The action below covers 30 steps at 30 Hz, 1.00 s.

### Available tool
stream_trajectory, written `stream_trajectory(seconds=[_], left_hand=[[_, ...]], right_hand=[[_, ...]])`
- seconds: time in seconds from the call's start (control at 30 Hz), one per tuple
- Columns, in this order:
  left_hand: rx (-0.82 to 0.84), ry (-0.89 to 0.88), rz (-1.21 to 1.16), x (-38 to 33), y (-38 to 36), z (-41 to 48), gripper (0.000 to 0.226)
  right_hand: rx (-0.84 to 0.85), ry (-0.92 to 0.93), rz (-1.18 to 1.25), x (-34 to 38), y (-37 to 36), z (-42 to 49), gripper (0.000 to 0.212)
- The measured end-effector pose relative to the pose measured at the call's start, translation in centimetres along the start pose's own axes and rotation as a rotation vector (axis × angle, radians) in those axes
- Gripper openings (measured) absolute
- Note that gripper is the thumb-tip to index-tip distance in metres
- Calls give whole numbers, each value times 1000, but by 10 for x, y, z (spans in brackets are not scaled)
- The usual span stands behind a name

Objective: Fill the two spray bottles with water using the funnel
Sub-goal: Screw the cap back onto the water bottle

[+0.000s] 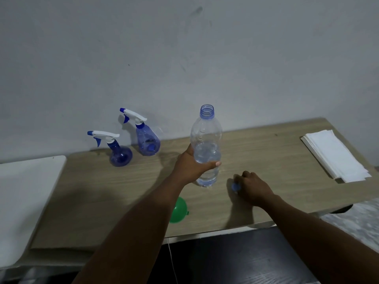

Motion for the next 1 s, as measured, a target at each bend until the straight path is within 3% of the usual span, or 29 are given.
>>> stream_trajectory(seconds=[0.1, 0.23, 0.33, 0.43, 0.7, 0.83, 1.0], left_hand=[[21, -44, 33, -7, 3, -1, 96], [-56, -53, -6, -24, 11, 2, 110], [-47, -45, 37, -36, 19, 6, 101], [-19, -59, 110, -38, 25, 5, 81], [10, -65, 179, -36, 27, 9, 74], [41, -105, 228, -38, 27, 9, 76], [60, -148, 361, -40, 24, 14, 75]], right_hand=[[-45, -31, 178, 0, 12, 1, 31], [-399, -86, 402, 11, 88, 15, 22], [-550, -81, 543, 33, 176, 20, 28], [-529, 70, 656, 64, 246, 9, 27], [-469, 322, 349, 129, 276, -12, 22], [-474, 358, 200, 143, 276, -12, 26], [-329, 293, -77, 158, 288, -2, 24]])
Point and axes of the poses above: each hand's wrist, its own z-axis towards the middle knuckle, its own y-axis out of the back of the hand, x = y × z, the point moved 3 cm from there along z, towards the middle knuckle, and after that the axes turned 6 degrees about -x, right-handed, at the moved point
